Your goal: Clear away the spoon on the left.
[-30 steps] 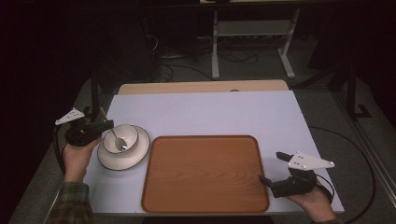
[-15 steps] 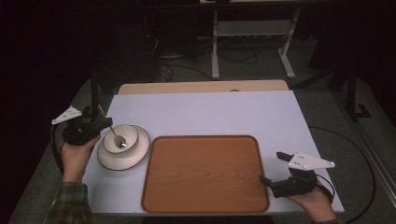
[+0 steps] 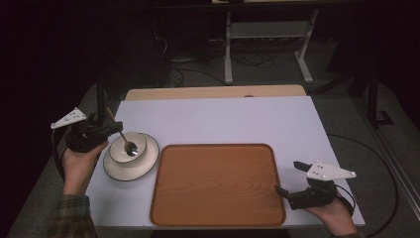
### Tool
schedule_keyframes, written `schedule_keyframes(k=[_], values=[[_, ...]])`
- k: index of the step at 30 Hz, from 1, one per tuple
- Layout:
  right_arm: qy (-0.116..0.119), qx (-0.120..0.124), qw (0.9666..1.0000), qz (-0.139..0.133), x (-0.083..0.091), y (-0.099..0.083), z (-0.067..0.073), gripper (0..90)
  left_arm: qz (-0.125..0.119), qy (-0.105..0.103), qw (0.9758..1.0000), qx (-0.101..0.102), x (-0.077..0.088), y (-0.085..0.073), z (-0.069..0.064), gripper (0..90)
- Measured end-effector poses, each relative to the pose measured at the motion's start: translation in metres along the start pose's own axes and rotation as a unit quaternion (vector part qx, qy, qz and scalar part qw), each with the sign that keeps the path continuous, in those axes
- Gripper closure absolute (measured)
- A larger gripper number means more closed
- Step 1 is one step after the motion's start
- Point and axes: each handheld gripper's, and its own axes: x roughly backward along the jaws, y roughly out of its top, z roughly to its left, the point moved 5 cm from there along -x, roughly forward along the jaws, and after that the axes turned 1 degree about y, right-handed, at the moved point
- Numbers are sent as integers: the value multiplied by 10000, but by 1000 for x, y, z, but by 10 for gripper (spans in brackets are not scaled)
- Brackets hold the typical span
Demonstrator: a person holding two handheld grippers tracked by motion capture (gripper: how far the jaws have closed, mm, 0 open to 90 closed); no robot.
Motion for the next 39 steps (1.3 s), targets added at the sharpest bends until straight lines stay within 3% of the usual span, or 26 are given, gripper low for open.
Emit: schedule_keyframes(k=[9,17,26,39], values=[[-11,4,10000,-2,0,0,0,0,5,-227,9997,-89,0,8,-15,891],[-2,22,10000,-2,1,0,0,0,82,-535,9982,-257,-6,14,-39,891],[0,12,10000,-9,1,0,0,0,327,-816,9948,-510,-18,11,-69,891],[-25,5,10000,-39,1,1,-1,0,776,-1098,9886,-679,-36,-8,-90,891]])
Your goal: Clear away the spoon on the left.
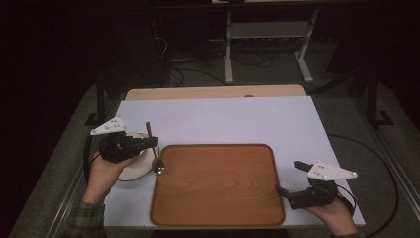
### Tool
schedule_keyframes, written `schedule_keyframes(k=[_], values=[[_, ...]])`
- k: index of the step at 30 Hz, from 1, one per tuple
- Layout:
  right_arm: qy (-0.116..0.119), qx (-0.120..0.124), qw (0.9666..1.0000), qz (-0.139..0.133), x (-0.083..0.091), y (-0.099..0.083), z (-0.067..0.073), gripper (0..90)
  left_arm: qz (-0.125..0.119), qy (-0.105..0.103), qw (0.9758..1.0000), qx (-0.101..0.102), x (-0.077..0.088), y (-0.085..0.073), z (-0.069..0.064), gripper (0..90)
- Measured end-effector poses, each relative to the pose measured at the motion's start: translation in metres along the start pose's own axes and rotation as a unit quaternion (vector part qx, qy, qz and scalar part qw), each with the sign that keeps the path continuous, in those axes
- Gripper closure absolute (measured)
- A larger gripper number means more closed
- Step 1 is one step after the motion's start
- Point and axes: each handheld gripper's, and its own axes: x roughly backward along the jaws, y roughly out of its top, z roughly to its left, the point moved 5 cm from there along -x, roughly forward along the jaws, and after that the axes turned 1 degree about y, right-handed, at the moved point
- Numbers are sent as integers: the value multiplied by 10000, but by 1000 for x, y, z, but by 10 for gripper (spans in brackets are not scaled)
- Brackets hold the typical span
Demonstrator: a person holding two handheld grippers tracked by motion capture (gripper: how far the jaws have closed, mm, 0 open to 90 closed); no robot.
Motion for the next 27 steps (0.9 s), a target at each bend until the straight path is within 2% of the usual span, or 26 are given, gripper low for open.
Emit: schedule_keyframes(k=[8,9,14,18,21,27], values=[[-10,-12,10000,-10,0,0,-1,0,277,-137,9995,-46,-13,-12,-8,890],[-9,-1,10000,-8,0,0,-1,0,378,-173,9991,-89,-18,-15,-10,890],[-9,0,10000,-13,1,0,-1,0,551,-254,9980,-168,-30,-21,-15,891],[-10,-11,10000,-13,1,0,-1,0,629,-304,9974,-193,-35,-23,-19,891],[-12,-12,10000,-21,1,0,-1,0,762,-355,9961,-283,-43,-25,-24,890],[-15,-14,10000,-19,1,0,-1,0,828,-419,9951,-355,-51,-27,-31,890]])
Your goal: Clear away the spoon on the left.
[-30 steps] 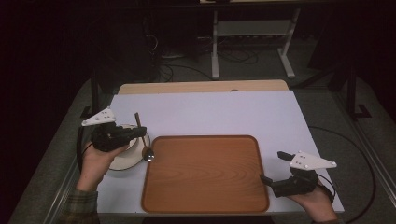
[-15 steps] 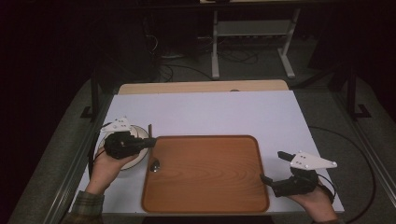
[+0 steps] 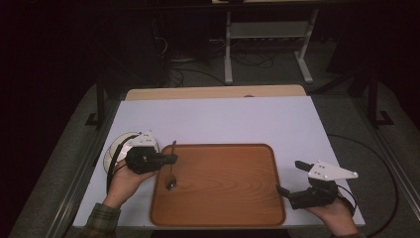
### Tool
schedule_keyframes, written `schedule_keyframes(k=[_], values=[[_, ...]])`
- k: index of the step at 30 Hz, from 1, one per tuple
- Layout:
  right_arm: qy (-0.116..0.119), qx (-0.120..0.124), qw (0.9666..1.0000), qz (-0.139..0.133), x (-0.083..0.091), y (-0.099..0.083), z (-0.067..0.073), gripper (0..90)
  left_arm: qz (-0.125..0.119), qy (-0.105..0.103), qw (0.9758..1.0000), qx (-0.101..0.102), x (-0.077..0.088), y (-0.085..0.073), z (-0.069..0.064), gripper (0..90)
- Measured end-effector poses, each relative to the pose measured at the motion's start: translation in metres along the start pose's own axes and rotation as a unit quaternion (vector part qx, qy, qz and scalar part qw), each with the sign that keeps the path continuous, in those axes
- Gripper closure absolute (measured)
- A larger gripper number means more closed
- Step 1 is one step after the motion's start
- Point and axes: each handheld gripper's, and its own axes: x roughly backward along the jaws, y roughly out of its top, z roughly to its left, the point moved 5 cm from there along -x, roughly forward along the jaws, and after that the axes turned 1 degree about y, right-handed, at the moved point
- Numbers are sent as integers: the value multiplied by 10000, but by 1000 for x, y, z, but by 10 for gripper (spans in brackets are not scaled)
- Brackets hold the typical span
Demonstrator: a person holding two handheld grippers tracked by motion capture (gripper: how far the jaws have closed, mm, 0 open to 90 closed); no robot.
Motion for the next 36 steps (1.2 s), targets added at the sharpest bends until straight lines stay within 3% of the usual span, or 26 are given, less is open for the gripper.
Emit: schedule_keyframes(k=[15,36], values=[[5,0,10000,-7,0,0,0,0,11,-160,9998,70,-14,-2,-5,888],[17,11,10000,16,0,0,0,0,328,-423,9985,115,-47,-11,-8,882]])
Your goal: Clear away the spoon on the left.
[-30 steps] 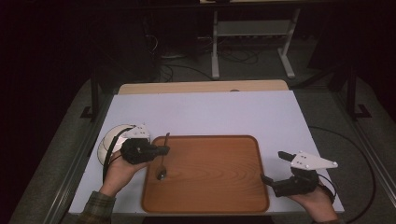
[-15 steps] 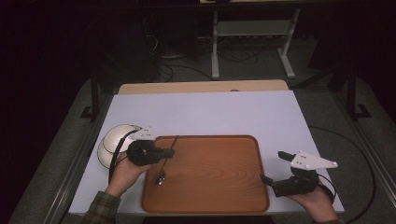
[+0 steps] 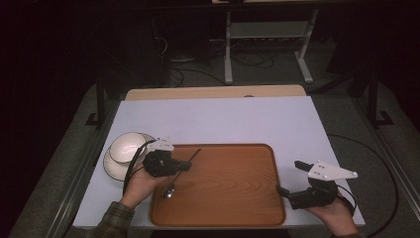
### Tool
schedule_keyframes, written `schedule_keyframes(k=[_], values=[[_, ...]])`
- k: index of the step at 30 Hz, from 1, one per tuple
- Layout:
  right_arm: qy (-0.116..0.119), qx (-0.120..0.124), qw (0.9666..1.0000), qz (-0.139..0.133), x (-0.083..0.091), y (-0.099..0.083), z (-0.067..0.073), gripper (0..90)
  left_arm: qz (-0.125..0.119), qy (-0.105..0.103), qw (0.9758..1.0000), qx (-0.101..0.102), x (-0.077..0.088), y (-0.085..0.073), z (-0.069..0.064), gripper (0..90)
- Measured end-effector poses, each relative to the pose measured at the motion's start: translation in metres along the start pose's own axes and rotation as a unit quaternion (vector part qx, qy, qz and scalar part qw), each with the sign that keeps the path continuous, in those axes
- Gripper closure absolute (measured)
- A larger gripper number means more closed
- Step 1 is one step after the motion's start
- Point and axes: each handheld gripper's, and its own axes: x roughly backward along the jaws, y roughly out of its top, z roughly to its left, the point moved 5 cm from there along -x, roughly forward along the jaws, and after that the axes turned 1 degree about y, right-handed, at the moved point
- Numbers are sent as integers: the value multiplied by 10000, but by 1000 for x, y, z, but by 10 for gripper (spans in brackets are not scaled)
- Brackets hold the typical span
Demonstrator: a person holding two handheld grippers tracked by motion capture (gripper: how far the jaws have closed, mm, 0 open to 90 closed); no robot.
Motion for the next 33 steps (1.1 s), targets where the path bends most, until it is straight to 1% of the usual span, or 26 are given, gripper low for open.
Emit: schedule_keyframes(k=[3,4,7,10,11,12,13,16,20,23,24,28,33], values=[[3,2,10000,6,0,0,0,0,44,-44,10000,-2,-4,-1,-1,882],[3,8,10000,6,0,0,0,0,123,-65,9999,-34,-8,-2,-1,882],[0,1,10000,-3,0,0,0,0,183,-89,9998,-30,-13,-3,-2,881],[6,6,10000,5,0,0,0,0,316,-120,9994,-51,-21,-5,-2,880],[6,6,10000,5,0,0,0,0,316,-120,9994,-51,-21,-5,-2,880],[9,1,10000,9,-1,0,0,0,395,-128,9991,-59,-25,-6,-2,878],[9,1,10000,9,-1,0,0,0,395,-128,9991,-59,-25,-6,-2,877],[13,0,10000,12,-1,0,1,0,507,-139,9986,-72,-31,-9,-2,875],[10,-4,10000,8,-1,0,0,0,616,-134,9980,-95,-35,-11,-1,868],[15,1,10000,14,-1,0,0,0,644,-114,9978,-112,-36,-12,-1,854],[15,-2,10000,9,-1,0,0,0,716,-94,9973,-138,-37,-13,0,846],[21,2,10000,4,-1,0,1,0,791,-84,9967,-145,-39,-15,-1,837],[26,10,10000,2,0,0,1,0,784,-69,9968,-162,-39,-15,0,824]])
